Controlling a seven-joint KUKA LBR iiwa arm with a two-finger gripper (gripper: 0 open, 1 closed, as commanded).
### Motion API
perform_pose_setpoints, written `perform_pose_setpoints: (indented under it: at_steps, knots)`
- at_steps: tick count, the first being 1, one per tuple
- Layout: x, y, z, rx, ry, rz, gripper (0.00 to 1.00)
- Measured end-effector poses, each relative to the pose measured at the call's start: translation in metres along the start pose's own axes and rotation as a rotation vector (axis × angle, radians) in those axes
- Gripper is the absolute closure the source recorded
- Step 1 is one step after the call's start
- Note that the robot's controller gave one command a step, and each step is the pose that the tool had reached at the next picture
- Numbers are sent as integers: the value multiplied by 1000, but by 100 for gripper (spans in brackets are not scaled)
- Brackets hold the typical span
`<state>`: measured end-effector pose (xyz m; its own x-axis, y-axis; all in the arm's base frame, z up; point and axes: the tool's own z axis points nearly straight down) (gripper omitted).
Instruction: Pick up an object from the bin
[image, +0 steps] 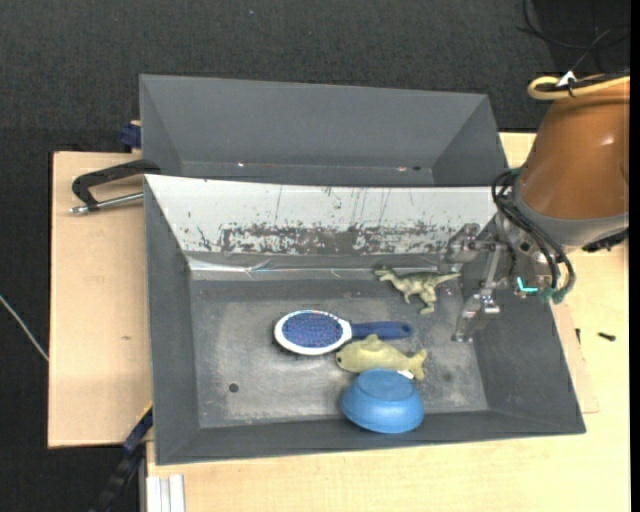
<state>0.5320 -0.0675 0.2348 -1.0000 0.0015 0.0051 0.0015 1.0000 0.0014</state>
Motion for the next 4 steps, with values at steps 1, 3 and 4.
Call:
perform_pose_setpoints:
  at_steps: [1, 3, 4]
  knots:
    - [4, 68, 140, 0, -18, 15, 0]
    - [-3, 111, 129, -1, -10, 137, 0]
    - [-14, 157, 163, 1, -12, 75, 0]
